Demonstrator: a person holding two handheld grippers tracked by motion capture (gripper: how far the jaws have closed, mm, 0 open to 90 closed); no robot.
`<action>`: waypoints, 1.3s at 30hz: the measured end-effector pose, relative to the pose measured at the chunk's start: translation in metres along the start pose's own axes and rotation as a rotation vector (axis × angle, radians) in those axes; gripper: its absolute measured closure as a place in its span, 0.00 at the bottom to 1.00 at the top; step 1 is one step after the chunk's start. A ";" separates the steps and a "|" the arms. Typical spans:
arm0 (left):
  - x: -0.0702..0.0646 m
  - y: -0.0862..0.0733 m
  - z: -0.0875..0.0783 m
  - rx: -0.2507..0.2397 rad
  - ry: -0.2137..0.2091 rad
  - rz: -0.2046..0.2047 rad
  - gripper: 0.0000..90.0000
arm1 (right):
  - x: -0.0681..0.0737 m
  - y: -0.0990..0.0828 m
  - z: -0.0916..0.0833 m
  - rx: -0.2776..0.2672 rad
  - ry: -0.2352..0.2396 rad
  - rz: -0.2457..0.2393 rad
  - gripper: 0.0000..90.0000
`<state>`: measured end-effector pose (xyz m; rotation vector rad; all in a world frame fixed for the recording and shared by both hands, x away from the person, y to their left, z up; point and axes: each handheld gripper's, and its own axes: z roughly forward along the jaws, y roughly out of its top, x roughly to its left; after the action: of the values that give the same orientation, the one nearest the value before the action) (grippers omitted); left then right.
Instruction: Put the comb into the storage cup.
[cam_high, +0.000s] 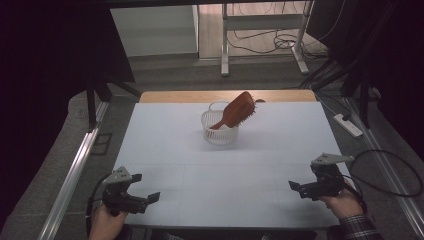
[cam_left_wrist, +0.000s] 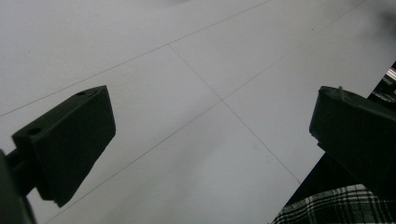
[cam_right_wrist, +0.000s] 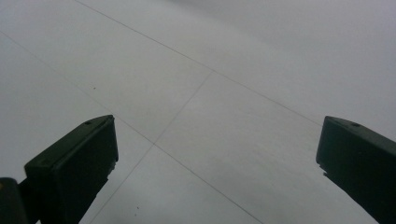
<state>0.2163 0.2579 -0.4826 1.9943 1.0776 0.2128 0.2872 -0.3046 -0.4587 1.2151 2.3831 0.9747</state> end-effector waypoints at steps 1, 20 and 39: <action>0.000 0.000 0.000 -0.001 0.000 -0.001 0.00 | -0.001 -0.001 -0.001 0.000 -0.002 0.001 0.00; 0.000 0.000 0.000 0.000 0.001 -0.003 0.00 | -0.003 -0.017 -0.016 0.002 -0.039 0.028 0.00; 0.000 0.000 0.000 -0.001 0.002 -0.007 0.00 | -0.004 -0.025 -0.026 0.044 -0.085 0.045 0.00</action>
<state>0.2163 0.2582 -0.4830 1.9894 1.0861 0.2116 0.2611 -0.3289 -0.4570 1.3042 2.3328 0.8702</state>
